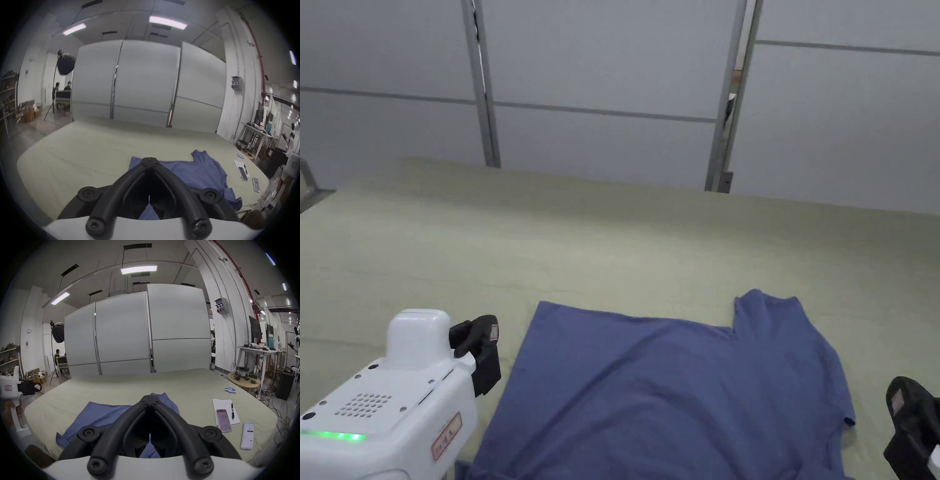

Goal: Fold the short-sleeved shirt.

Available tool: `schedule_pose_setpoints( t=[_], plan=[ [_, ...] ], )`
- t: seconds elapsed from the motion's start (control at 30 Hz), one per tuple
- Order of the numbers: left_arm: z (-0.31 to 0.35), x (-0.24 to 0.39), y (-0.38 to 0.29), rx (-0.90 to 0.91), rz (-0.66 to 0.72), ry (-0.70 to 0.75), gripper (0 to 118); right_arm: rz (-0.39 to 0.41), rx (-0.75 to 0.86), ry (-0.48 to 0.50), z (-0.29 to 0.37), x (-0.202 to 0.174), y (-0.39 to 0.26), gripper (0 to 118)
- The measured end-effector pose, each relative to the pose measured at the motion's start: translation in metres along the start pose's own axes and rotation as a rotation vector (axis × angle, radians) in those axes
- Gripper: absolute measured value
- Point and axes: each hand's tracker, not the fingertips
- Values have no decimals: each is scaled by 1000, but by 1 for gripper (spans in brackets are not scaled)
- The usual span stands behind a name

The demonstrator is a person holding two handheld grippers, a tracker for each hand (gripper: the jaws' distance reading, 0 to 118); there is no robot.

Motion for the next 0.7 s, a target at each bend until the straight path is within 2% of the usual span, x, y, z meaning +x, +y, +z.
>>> schedule_pose_setpoints(
  t=[0.03,0.07,0.1,0.13,0.17,0.2,0.27,0.3,0.37,0.4,0.43,0.47,0.5,0.57,0.6,0.63,0.67,0.7],
  plan=[
    [-11,-11,-6,-60,36,-1,0,-11,-10,15,-2,3,-4,2],
    [-21,-19,-13,-138,71,22,8,-26,-32,25,-4,3,-5,2],
    [-31,-27,-22,-233,103,57,61,-36,-44,21,-6,3,-6,2],
    [-42,-34,-31,-312,111,82,108,-42,-53,22,-7,6,-13,2],
    [-58,-43,-44,-453,121,107,118,-49,-63,23,-8,7,-16,2],
    [-70,-51,-61,-558,137,104,118,-50,-72,23,-9,8,-19,2],
    [-51,-33,-76,-623,144,133,118,-60,-91,24,-10,13,-27,2],
    [-74,-57,-97,-657,136,153,118,-62,-103,24,-10,15,-29,2],
    [-80,-62,-118,-715,150,190,115,-61,-130,24,-13,20,-34,2],
    [-81,-63,-124,-734,158,192,115,-59,-142,19,-5,0,-29,2],
    [-91,-72,-135,-757,169,203,113,-58,-158,14,-4,-5,-30,2],
    [-94,-74,-140,-756,173,209,106,-62,-173,11,-4,-8,-33,2],
    [-97,-75,-143,-762,174,219,77,-65,-188,8,-4,-10,-35,2],
    [-98,-75,-151,-784,199,211,12,-72,-238,-6,-12,5,-40,2],
    [-95,-72,-151,-789,216,198,6,-77,-271,-12,-15,6,-44,2],
    [-97,-70,-147,-745,172,213,5,-86,-313,-23,-19,8,-48,2],
    [-97,-67,-144,-738,138,209,5,-99,-398,-35,-32,26,-59,11],
    [-92,-65,-145,-732,121,203,5,-115,-490,-44,-44,37,-68,44]
  ],
)
